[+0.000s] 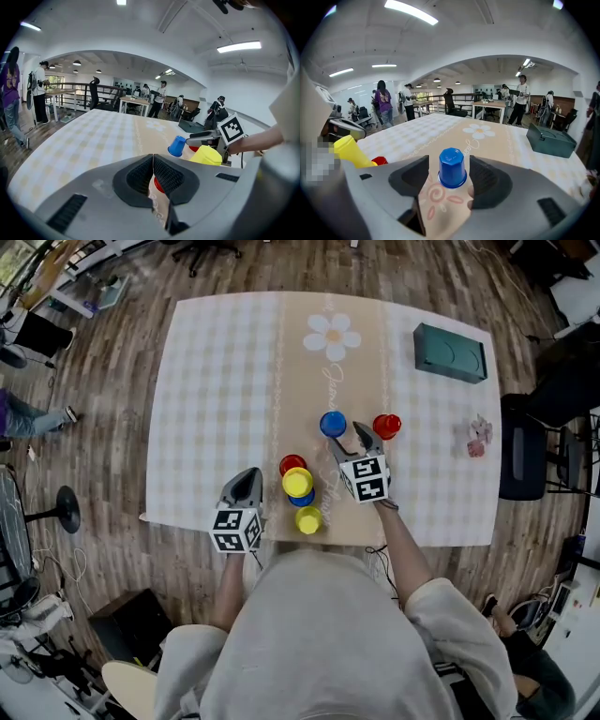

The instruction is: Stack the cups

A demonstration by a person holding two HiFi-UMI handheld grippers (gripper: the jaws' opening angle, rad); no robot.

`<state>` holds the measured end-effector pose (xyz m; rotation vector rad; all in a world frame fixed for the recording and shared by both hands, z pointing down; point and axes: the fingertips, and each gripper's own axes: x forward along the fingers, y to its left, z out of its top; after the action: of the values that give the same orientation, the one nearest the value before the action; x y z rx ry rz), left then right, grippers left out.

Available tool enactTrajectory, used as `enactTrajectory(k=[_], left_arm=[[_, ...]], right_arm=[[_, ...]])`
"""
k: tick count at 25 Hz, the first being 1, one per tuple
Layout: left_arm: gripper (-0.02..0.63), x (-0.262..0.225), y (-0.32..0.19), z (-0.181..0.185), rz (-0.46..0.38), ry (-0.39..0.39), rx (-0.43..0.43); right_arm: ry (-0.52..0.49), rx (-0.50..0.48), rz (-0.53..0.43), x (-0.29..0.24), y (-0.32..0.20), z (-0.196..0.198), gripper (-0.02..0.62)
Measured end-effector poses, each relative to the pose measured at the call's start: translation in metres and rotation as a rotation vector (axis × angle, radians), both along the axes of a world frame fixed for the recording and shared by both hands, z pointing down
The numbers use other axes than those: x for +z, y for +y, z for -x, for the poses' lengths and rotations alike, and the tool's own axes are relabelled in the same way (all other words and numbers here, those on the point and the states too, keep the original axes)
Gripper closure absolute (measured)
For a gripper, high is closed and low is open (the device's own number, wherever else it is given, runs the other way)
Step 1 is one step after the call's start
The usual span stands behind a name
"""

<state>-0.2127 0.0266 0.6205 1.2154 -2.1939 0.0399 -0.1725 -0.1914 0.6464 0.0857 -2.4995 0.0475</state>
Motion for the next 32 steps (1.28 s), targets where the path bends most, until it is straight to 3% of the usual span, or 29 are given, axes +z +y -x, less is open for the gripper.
enactTrajectory(k=[15, 32], left_arm=[[0.592, 0.009, 0.016, 0.003, 0.031, 0.023, -0.043], [0.592, 0.008, 0.029, 0.002, 0.037, 0.021, -0.057]], right_arm=[[0.06, 0.014, 0.058, 0.037, -0.011, 0.028, 0.33], [0.063, -0.027, 0.044, 0.038, -0.008, 0.033, 0.357]])
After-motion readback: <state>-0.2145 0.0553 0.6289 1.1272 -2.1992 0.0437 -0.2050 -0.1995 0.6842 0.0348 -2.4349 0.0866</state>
